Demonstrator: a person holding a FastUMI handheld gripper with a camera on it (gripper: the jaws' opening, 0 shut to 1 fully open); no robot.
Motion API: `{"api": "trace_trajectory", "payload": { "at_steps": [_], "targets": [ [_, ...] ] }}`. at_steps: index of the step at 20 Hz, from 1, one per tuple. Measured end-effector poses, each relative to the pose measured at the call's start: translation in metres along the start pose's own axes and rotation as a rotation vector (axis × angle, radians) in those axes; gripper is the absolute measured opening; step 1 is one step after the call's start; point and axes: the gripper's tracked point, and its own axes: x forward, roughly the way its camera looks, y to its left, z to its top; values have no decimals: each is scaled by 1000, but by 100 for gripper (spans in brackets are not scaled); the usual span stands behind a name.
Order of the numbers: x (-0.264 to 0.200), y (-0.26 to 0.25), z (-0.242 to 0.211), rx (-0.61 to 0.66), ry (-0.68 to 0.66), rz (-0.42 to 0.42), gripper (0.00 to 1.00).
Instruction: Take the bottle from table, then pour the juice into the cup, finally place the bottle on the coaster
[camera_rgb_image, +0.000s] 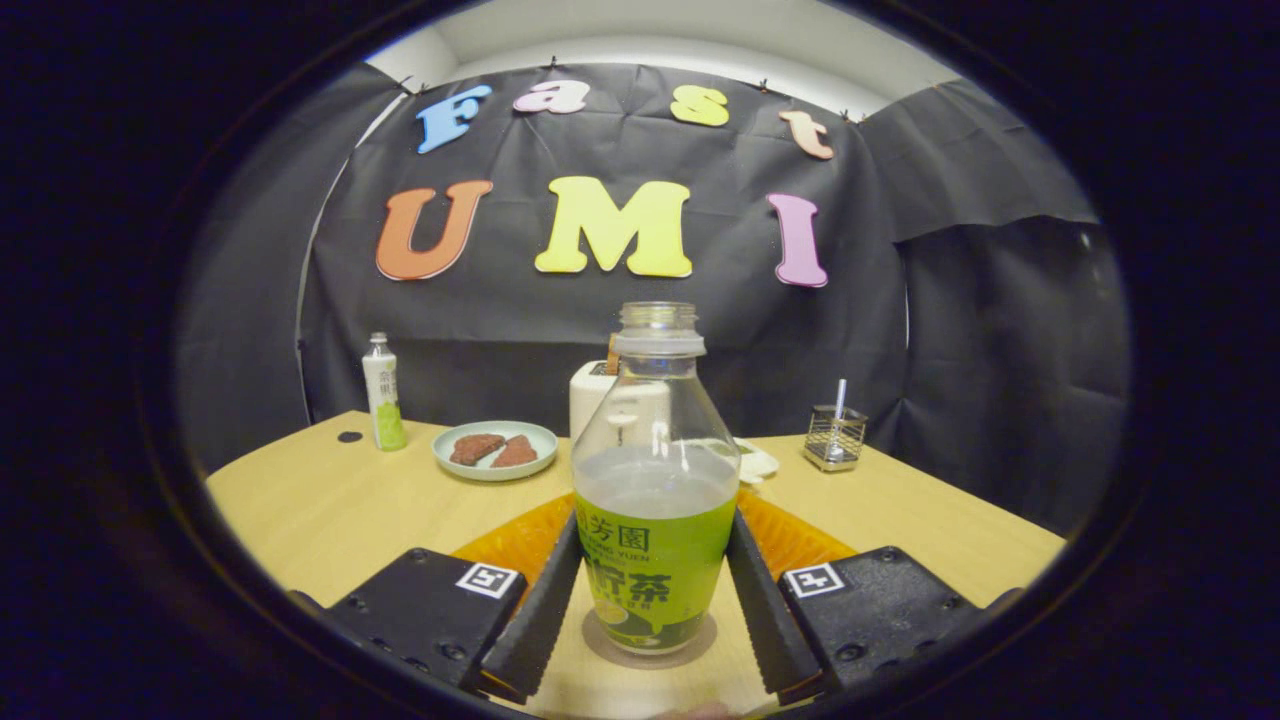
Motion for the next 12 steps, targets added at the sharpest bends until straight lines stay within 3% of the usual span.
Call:
{"api": "trace_trajectory", "payload": {
  "at_steps": [4,12],
  "targets": [
    [-2,-2,4,5,-18,0,99],
    [-19,-7,16,24,-12,9,100]
  ]
}}
